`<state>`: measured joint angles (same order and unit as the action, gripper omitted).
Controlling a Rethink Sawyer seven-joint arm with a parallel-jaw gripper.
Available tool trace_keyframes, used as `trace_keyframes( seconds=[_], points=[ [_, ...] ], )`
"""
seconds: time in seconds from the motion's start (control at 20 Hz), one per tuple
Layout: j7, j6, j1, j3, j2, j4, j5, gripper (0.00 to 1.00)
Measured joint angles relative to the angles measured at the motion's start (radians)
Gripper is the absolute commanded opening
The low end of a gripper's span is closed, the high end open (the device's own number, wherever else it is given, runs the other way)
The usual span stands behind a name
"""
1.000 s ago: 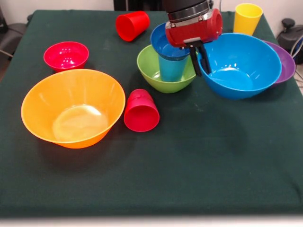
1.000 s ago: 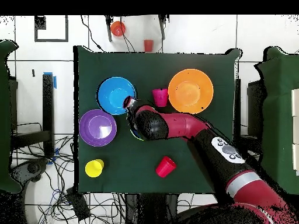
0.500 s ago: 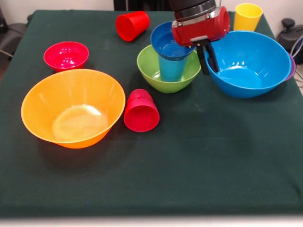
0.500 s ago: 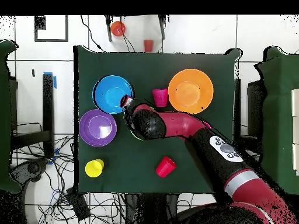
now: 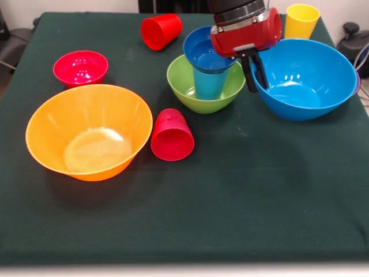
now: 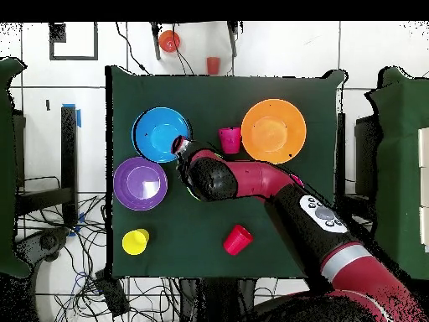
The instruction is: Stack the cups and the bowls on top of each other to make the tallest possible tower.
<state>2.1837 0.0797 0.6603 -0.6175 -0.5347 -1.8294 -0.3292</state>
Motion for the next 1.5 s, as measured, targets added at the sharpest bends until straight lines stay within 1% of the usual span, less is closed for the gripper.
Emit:
trace_keyframes(
  seconds=[0.5,0.75,0.85,0.95,1.0,1.1,1.2,1.4,1.5],
  points=[
    [0.000,-0.030,-0.004,0.001,0.000,0.000,0.002,0.00],
    [0.000,-0.030,-0.004,0.001,-0.014,-0.004,0.023,0.00],
    [0.000,-0.030,-0.006,0.001,-0.041,-0.011,0.054,0.00],
    [0.000,-0.030,-0.007,0.001,-0.054,-0.015,0.069,0.00],
    [0.000,-0.029,-0.007,-0.001,-0.081,-0.024,0.096,0.00],
    [0.000,-0.028,-0.007,-0.003,-0.094,-0.028,0.107,0.00],
    [0.000,-0.021,-0.005,-0.010,-0.129,-0.044,0.131,0.00],
    [0.000,-0.021,0.009,-0.030,-0.168,-0.074,0.146,0.00],
    [0.000,-0.021,0.014,-0.035,-0.174,-0.083,0.147,0.00]
  ],
)
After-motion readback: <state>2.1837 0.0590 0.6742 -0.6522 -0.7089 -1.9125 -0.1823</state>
